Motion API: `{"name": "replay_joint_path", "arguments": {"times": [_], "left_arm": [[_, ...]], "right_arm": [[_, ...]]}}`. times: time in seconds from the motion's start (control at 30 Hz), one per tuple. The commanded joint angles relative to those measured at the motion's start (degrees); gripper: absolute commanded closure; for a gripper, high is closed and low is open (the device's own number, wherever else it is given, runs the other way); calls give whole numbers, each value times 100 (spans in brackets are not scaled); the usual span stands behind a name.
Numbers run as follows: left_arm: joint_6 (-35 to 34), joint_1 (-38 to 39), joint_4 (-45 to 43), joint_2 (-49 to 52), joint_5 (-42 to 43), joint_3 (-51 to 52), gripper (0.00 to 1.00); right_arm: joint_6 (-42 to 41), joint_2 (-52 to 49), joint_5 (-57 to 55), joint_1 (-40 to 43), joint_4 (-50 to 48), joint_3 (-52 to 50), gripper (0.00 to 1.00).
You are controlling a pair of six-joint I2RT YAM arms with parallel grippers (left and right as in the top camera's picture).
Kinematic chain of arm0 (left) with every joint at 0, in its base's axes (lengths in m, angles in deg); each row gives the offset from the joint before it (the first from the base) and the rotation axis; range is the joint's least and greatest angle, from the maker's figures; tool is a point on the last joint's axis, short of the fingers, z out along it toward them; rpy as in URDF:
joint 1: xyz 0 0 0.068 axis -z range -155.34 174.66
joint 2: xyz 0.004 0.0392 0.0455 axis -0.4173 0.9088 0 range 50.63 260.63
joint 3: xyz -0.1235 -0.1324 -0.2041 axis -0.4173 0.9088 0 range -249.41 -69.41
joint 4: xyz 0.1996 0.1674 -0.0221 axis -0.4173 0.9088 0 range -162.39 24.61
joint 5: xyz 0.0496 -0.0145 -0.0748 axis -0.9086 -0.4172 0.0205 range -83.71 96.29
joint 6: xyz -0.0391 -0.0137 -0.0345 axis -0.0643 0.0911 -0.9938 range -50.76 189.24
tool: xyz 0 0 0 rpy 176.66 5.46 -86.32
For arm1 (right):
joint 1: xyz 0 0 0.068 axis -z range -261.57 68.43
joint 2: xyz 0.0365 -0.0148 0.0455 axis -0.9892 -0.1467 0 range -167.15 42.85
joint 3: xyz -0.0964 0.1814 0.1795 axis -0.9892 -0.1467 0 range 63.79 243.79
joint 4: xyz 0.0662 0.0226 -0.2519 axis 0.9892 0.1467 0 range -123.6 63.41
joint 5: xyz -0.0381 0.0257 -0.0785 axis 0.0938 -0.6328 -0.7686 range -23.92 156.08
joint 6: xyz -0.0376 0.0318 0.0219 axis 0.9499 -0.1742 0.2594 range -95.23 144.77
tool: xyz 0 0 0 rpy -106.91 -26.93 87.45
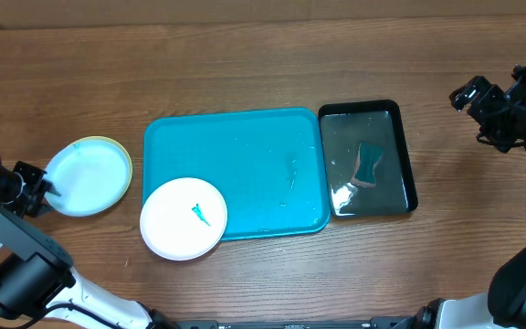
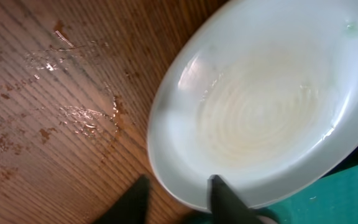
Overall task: Clean dirty plates on tray and stack at the side
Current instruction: 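Lower the white plate onto the yellow plate and open the left gripper, then move the left gripper to the green-marked white plate rim and grip it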
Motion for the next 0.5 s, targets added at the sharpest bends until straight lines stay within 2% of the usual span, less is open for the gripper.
{"name": "replay_joint_path", "arguments": {"times": [0.0,0.27,0.47], "left_arm": [[70,197,-35,-63,-96,31,31],[153,616,-72,-63,-96,31,23],[308,1088,59,-63,9,31,23]], "right_arm": [[4,26,9,-15,-20,81,0],[4,26,9,-15,-20,81,0],[4,26,9,-15,-20,81,0]]}}
